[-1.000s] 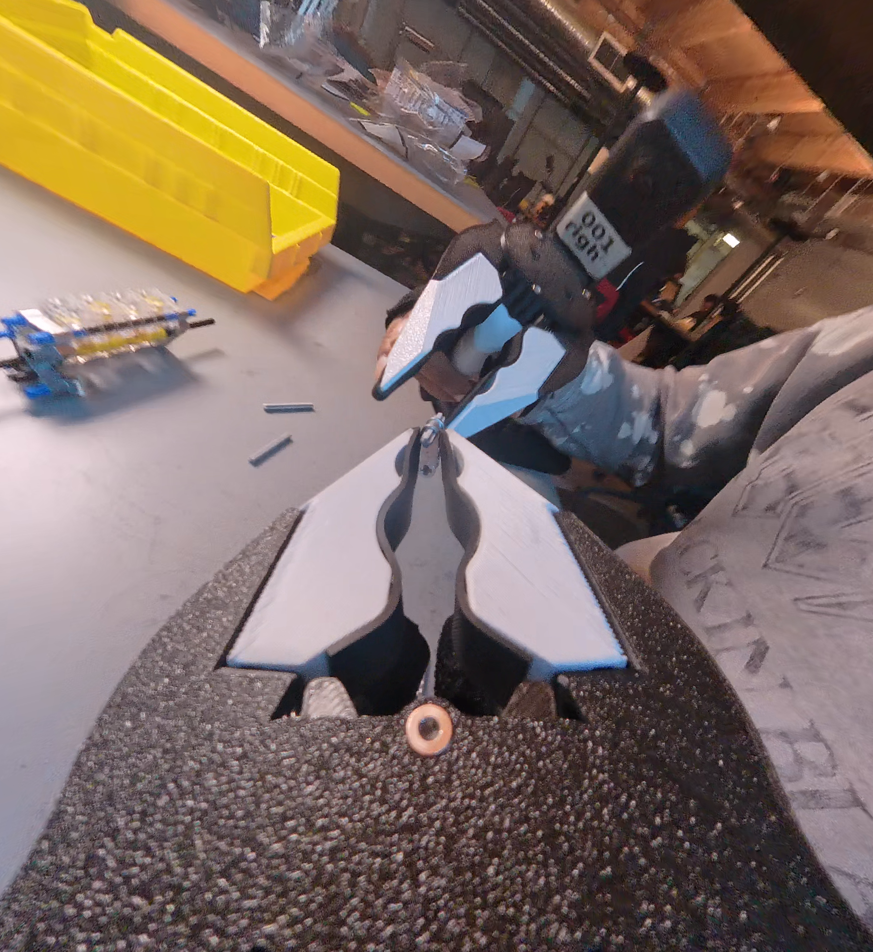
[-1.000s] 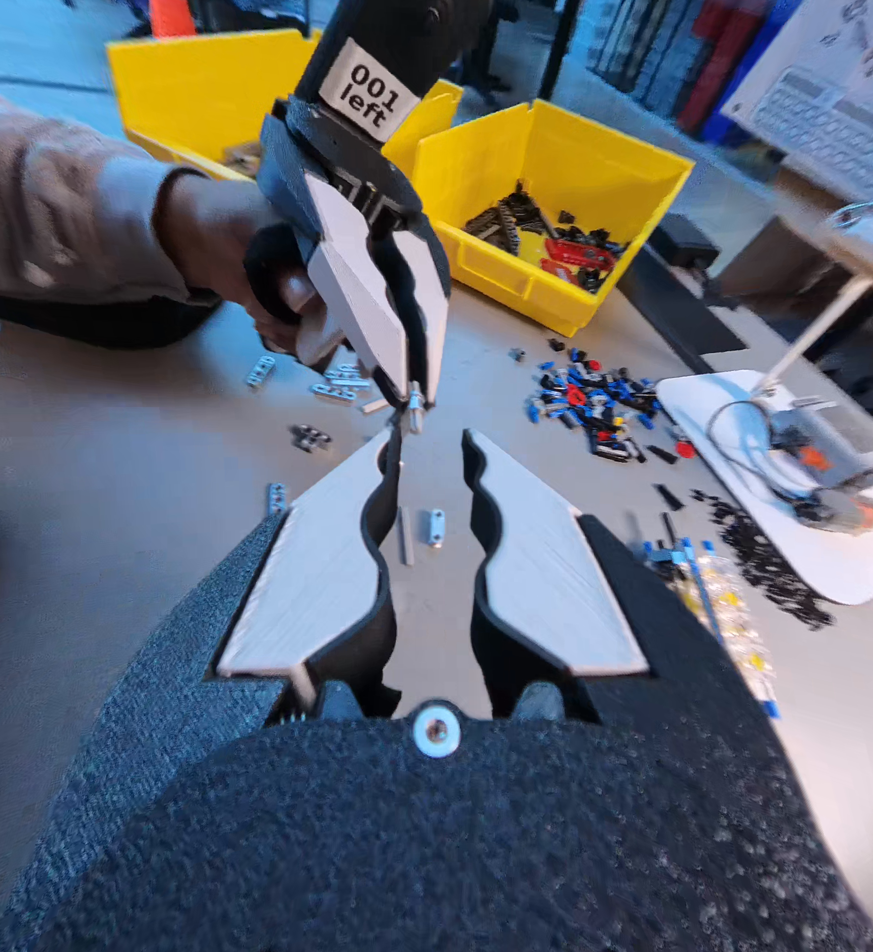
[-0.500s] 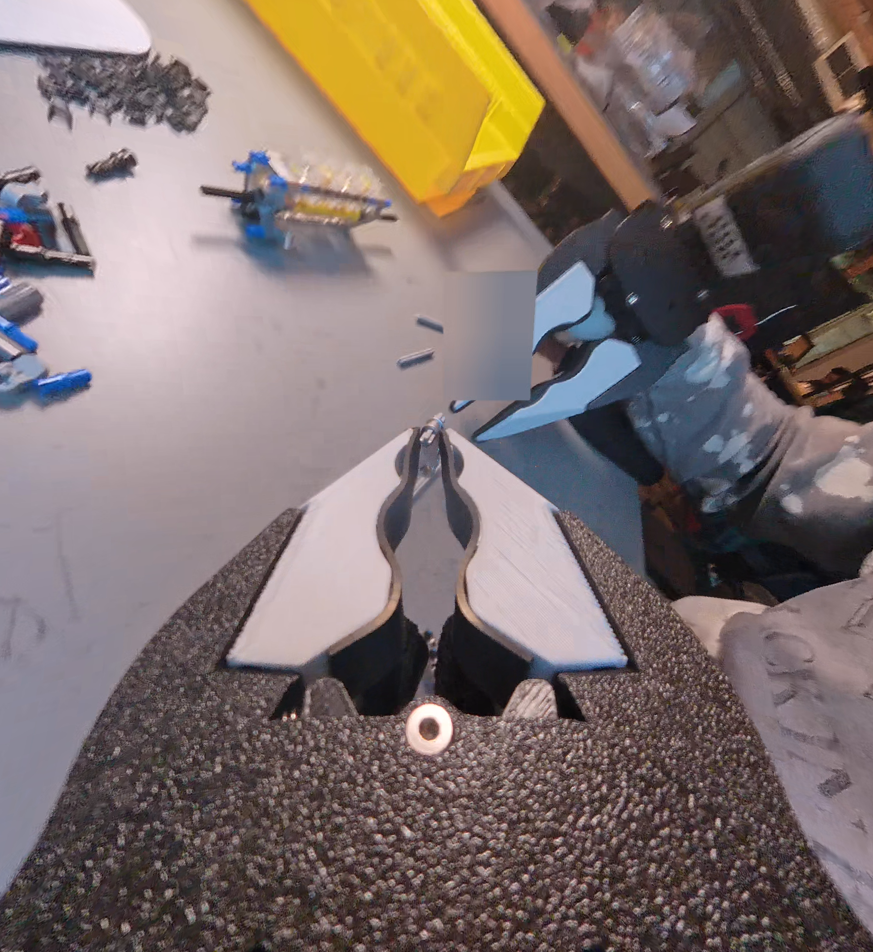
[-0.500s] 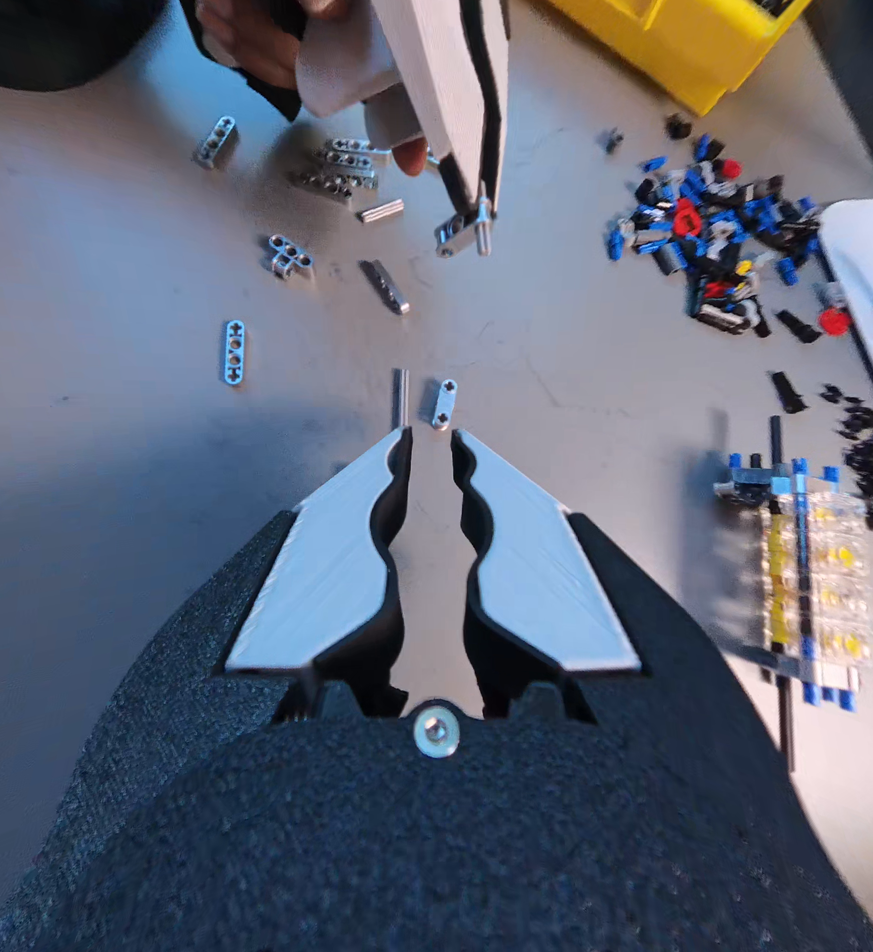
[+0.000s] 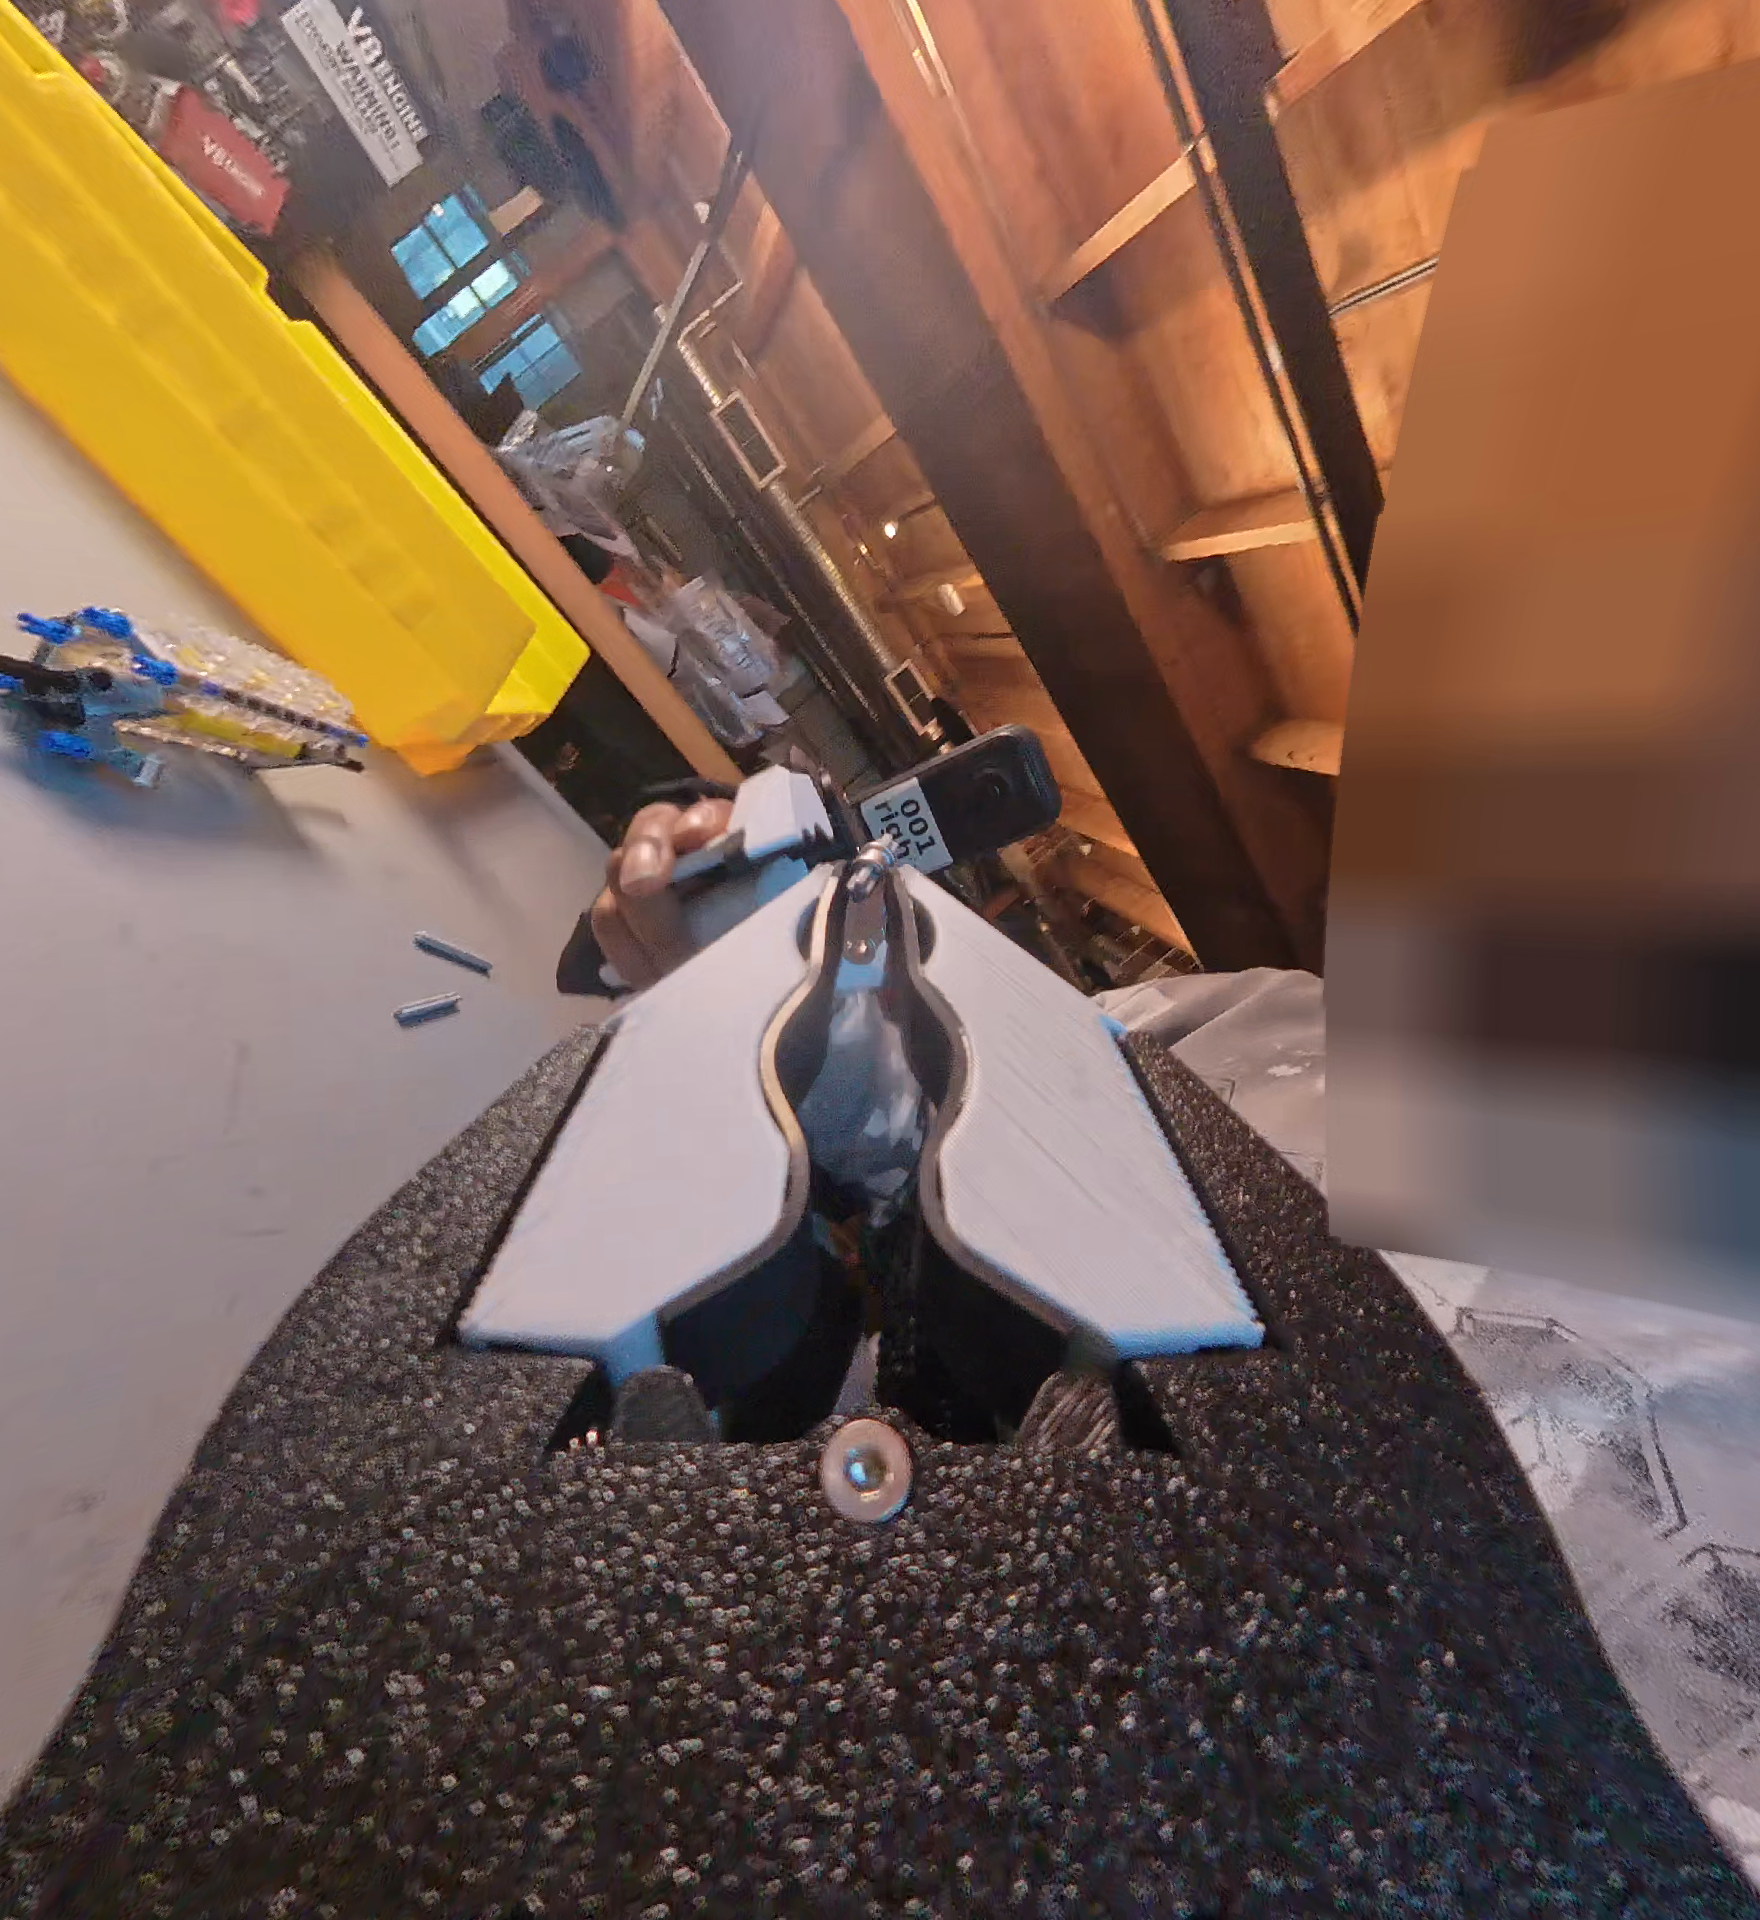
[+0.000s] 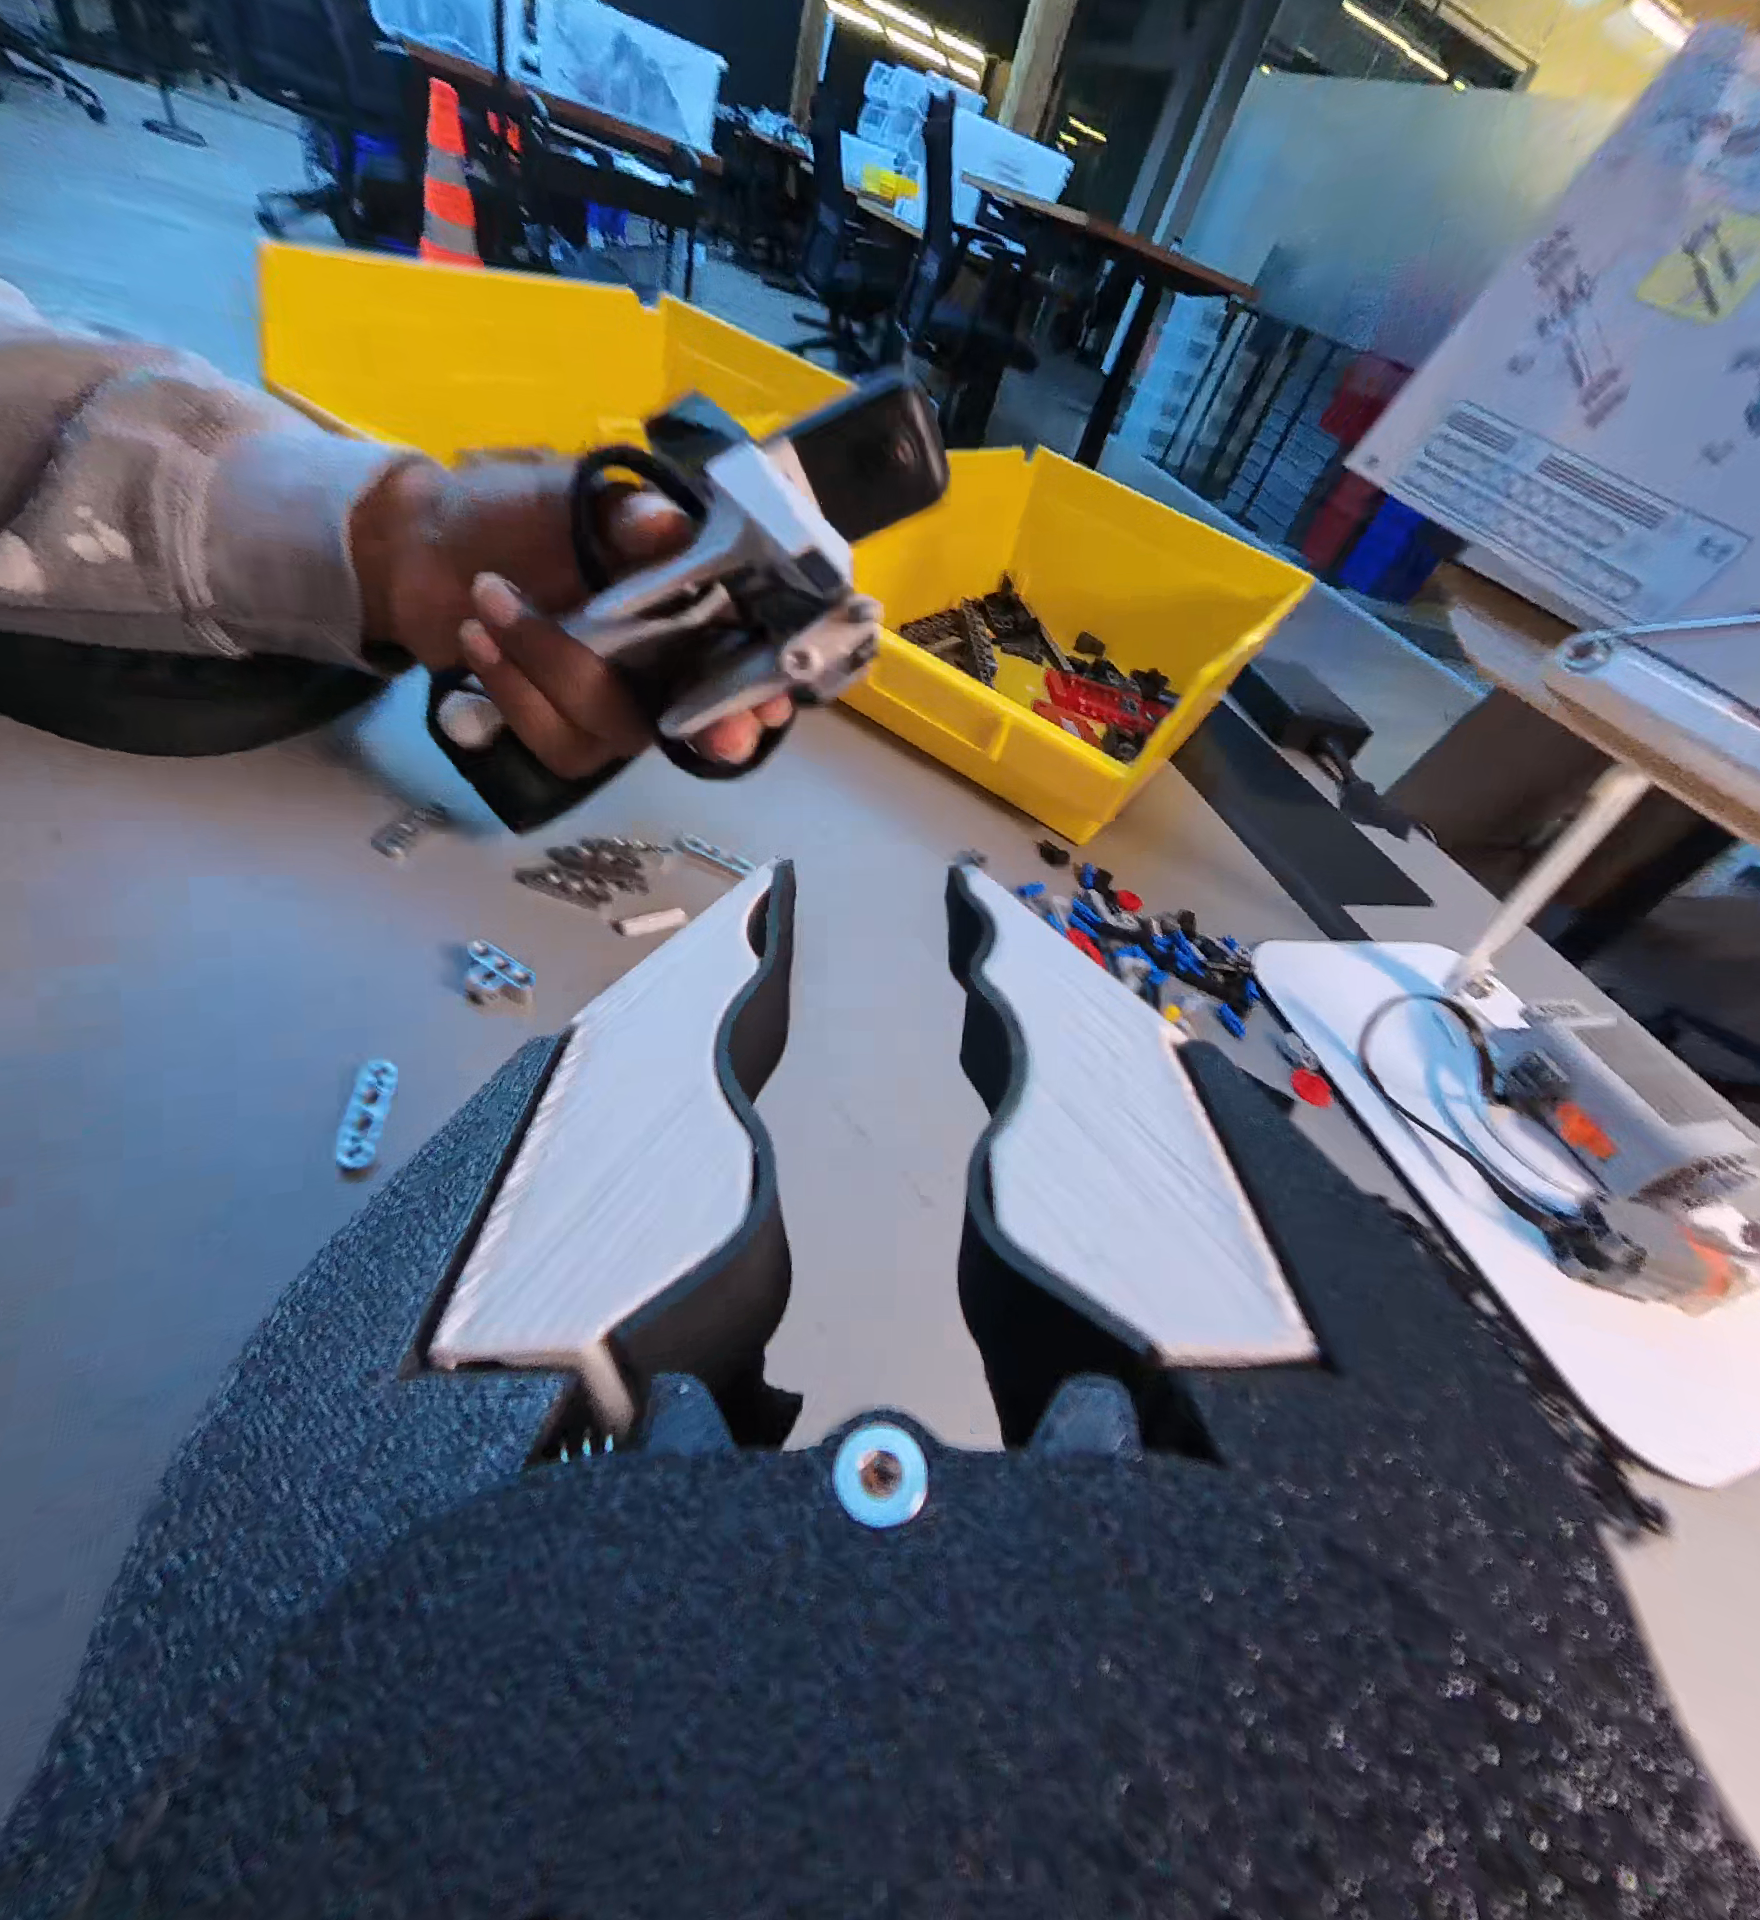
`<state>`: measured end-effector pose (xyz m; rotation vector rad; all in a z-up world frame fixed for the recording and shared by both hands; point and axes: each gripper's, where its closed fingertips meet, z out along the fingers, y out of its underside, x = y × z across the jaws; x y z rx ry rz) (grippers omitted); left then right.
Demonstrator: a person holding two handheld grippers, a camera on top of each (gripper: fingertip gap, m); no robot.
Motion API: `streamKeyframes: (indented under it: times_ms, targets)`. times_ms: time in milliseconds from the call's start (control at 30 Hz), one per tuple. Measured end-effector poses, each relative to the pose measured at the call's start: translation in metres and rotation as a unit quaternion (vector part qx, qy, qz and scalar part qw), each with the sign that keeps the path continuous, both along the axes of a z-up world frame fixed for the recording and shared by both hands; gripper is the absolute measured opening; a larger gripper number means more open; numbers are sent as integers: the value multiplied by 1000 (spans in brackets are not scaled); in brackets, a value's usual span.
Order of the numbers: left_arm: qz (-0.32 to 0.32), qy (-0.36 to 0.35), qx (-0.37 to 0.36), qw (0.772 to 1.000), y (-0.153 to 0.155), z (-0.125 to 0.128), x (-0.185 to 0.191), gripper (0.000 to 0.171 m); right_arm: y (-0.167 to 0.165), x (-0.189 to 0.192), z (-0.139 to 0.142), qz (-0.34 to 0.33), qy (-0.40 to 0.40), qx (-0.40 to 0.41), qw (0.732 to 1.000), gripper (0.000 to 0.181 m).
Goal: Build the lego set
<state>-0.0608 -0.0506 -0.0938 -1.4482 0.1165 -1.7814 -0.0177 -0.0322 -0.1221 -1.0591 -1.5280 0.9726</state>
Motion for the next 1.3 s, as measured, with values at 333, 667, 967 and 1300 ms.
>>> streamKeyframes:
  times_ms: [333, 667, 967, 1300]
  targets:
    - [55, -3, 83, 995, -5, 12, 21, 5, -32, -22, 24, -2, 41, -170, 985, 13]
    - [41, 153, 124, 980, -9, -6, 28, 4, -31, -7, 13, 40, -13, -132, 990, 0]
    - [47, 424, 168, 889, -3, -63, 23, 0, -15, 2, -38, 28, -124, -71, 989, 0]
    - [48, 518, 162, 839, 4, -97, 24, 15, 10, 26, -73, 5, -227, -38, 973, 6]
